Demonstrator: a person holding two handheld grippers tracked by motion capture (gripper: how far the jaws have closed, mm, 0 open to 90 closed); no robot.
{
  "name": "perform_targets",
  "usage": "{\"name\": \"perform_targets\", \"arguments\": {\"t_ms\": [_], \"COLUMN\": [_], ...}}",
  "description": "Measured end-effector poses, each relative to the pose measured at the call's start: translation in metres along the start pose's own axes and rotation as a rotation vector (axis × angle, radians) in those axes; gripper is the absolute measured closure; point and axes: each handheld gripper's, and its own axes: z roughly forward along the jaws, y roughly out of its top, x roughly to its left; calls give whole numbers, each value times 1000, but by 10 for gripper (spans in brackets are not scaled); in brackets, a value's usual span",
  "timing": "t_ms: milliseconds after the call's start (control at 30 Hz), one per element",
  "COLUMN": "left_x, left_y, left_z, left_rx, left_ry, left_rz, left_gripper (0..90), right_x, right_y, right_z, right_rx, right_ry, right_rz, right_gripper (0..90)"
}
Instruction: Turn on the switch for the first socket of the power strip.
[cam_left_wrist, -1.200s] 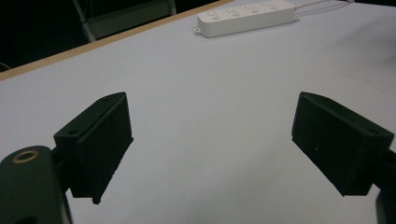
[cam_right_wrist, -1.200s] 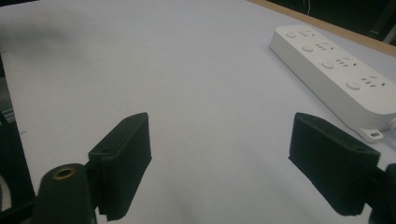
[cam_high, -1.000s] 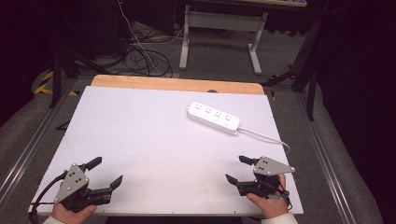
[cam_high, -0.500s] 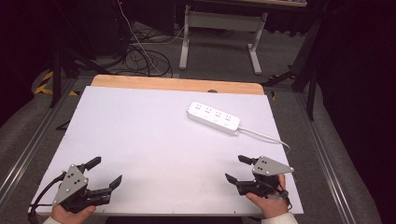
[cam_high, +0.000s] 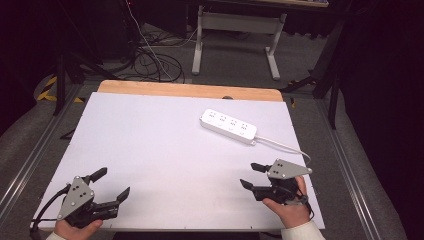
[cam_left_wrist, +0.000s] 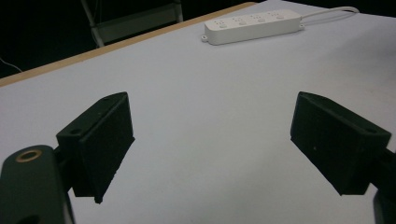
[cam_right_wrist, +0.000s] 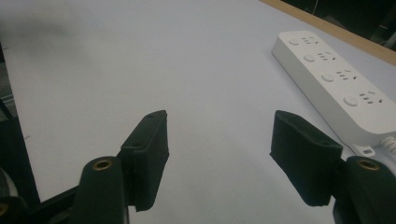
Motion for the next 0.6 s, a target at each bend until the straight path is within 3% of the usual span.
{"name": "perform_targets", "arguments": {"t_ms": [233,600], "left_x": [0,0], "left_y": [0,0], "left_z": [0,0], "left_rx": [1,2], "left_ry": [1,-1], "left_rz": [1,3], "left_gripper": [139,139], "right_x": [-8,-19], "right_y": [13,38], "right_z": [-3,-8], "right_rx": [-14,-25], "right_ry": [11,-13], "right_rz": [19,-11], "right_gripper": [414,421]}}
